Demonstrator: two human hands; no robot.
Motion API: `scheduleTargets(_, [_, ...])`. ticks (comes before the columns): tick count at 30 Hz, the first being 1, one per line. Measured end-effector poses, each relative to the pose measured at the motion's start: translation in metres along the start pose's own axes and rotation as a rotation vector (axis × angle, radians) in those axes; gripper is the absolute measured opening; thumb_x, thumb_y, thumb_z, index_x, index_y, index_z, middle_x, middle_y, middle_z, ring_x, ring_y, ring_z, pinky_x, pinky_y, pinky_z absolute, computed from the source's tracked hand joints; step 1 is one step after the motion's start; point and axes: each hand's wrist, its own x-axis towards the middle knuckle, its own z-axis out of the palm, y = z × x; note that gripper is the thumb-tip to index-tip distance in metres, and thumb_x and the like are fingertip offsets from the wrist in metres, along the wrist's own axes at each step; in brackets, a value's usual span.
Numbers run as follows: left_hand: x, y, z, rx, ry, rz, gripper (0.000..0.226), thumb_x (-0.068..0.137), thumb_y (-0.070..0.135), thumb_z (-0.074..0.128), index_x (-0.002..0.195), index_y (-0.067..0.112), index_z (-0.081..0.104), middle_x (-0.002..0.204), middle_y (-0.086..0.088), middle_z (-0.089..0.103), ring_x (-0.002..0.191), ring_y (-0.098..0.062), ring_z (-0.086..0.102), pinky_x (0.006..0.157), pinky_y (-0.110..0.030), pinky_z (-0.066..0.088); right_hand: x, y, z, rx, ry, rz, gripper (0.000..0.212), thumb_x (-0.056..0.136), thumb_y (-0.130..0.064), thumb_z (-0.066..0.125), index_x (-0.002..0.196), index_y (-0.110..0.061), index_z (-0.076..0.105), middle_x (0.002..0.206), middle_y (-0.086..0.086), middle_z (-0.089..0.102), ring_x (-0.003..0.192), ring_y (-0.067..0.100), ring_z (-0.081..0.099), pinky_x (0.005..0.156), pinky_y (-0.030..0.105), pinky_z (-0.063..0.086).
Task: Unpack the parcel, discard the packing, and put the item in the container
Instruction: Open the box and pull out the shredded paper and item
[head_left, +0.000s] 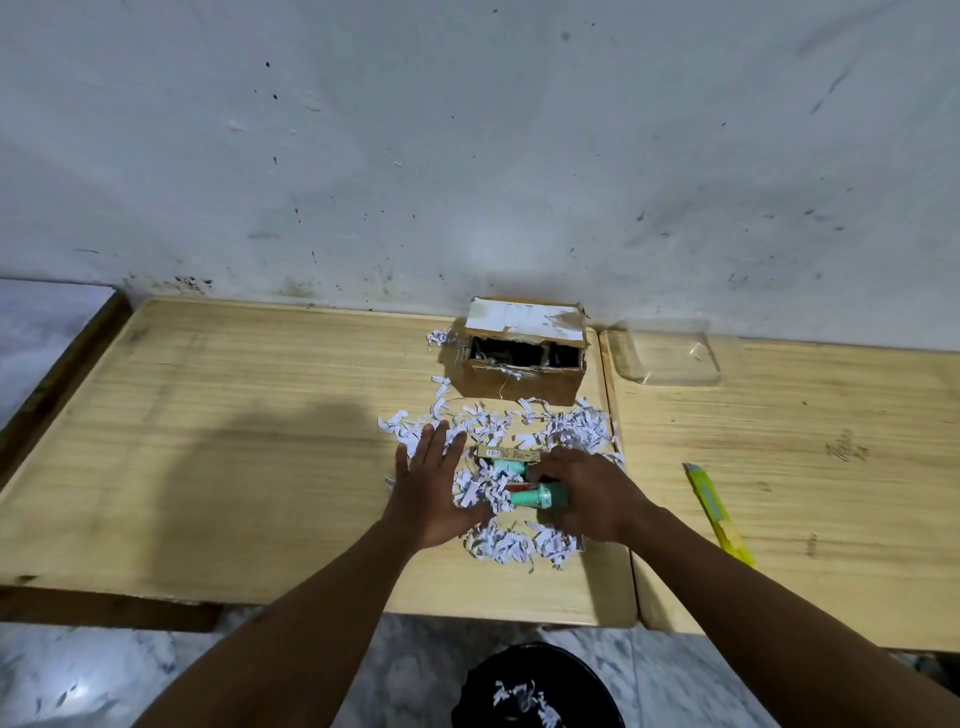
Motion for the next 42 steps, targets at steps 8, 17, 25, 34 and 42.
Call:
scheduleTargets(8, [-0.002, -0.005, -0.004, -0.108, -0.011, 0.030, 0.097, 0.072, 0.051, 0.054, 0.156, 0.023, 0.013, 0.164, -0.005, 0.000, 0.150, -0.019, -0.012, 0.119, -0.053, -0.006, -0.004, 0.001, 0.000, -0.068, 0.061, -0.002, 0.055, 0.070, -0.049, 0.071, 0.120, -0.028, 0.065, 0.111, -0.004, 0.064, 0.102, 0.020, 0.059, 0.077, 0.034, 0.050])
scheduleTargets(17, [-0.003, -0.003, 0.013, 0.042, 0.109, -0.013, 0.070, 0.094, 0.057, 0.010, 0.156, 0.023, 0.012, 0.164, 0.000, 0.000, 0.150, -0.017, -0.010, 0.118, -0.053, -0.003, -0.014, 0.006, -0.005, 0.074, 0.302, 0.056, 0.039, 0.068, -0.030, 0.058, 0.105, -0.017, 0.061, 0.095, -0.002, 0.052, 0.077, 0.022, 0.058, 0.061, 0.034, 0.050])
scheduleTargets(25, [-0.004, 0.001, 0.014, 0.039, 0.101, -0.045, 0.068, 0.096, 0.057, 0.006, 0.156, 0.024, 0.010, 0.164, 0.000, -0.001, 0.150, -0.016, -0.012, 0.118, -0.053, -0.006, 0.006, 0.000, -0.033, 0.227, 0.256, 0.141, 0.054, 0.075, -0.031, 0.074, 0.124, -0.030, 0.051, 0.094, -0.003, 0.066, 0.083, 0.023, 0.061, 0.068, 0.032, 0.047])
scheduleTargets(34, [-0.004, 0.002, 0.008, 0.021, 0.063, -0.057, 0.065, 0.098, 0.055, 0.013, 0.155, 0.025, 0.008, 0.164, 0.001, -0.002, 0.150, -0.015, -0.013, 0.118, -0.052, -0.005, 0.030, -0.023, -0.040, -0.042, 0.239, 0.126, 0.032, 0.083, -0.045, 0.067, 0.104, -0.022, 0.061, 0.092, 0.006, 0.071, 0.087, 0.031, 0.063, 0.063, 0.030, 0.036])
scheduleTargets(42, [-0.003, -0.001, 0.005, 0.024, 0.067, -0.039, 0.062, 0.099, 0.055, 0.018, 0.155, 0.027, 0.013, 0.165, 0.000, 0.005, 0.151, -0.016, -0.006, 0.118, -0.054, 0.000, 0.046, -0.035, -0.030, -0.040, 0.029, 0.082, 0.037, 0.075, -0.024, 0.072, 0.109, -0.018, 0.059, 0.103, 0.008, 0.067, 0.094, 0.030, 0.063, 0.068, 0.034, 0.049])
